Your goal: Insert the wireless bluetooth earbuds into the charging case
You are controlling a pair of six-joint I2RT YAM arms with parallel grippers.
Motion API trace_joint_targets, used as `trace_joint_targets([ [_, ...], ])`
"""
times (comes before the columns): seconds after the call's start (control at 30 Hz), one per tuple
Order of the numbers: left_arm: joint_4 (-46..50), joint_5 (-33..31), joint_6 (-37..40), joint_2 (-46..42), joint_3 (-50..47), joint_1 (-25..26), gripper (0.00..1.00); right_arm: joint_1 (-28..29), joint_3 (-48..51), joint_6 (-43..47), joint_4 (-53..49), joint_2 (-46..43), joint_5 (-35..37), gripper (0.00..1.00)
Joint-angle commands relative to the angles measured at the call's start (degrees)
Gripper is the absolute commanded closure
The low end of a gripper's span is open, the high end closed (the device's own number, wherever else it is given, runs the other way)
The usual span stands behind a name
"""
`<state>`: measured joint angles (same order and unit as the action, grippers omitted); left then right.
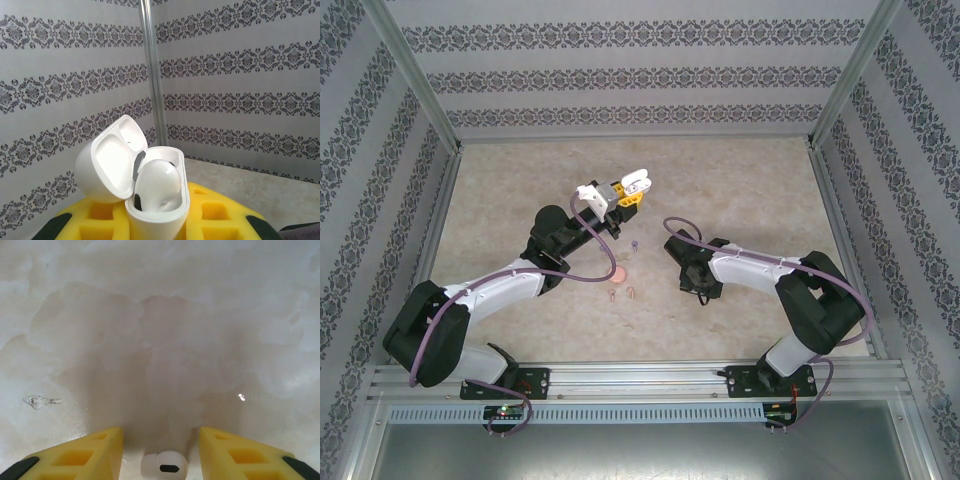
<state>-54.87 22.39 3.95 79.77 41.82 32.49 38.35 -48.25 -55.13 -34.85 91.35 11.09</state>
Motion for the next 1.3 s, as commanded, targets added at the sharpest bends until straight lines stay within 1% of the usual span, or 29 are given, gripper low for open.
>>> trace_joint_targets([
  [0.0, -3.6, 0.5, -0.9, 0.3, 0.4, -0.9, 1.0, -0.6, 1.3, 0.6, 0.1, 0.0, -0.2, 0.56],
  [0.2, -3.4, 0.8, -1.1, 0.9, 0.8, -0.9, 1.0, -0.4, 3.5, 0.5, 0.9, -2.6, -1.1, 0.56],
  [0.47, -3.5, 1.0, -1.6, 1.6, 1.3, -0.9, 1.0, -0.3, 5.3, 0.3, 1.2, -3.7, -1.2, 0.57],
  [0.6, -3.5, 1.1, -1.7, 1.5, 1.4, -0.9, 1.0, -0.3, 5.3, 0.4, 1.8, -3.2, -1.4, 0.62],
  [1.13, -3.4, 1.1, -1.9, 1.6, 1.5, -0.9, 1.0, 0.9, 5.1, -0.1, 1.3, -3.2, -1.1, 0.69],
  [1.27, -3.4, 1.1, -1.8, 1.6, 1.5, -0.9, 1.0, 1.3, 4.7, 0.0, 0.9, -3.2, -0.6, 0.73],
])
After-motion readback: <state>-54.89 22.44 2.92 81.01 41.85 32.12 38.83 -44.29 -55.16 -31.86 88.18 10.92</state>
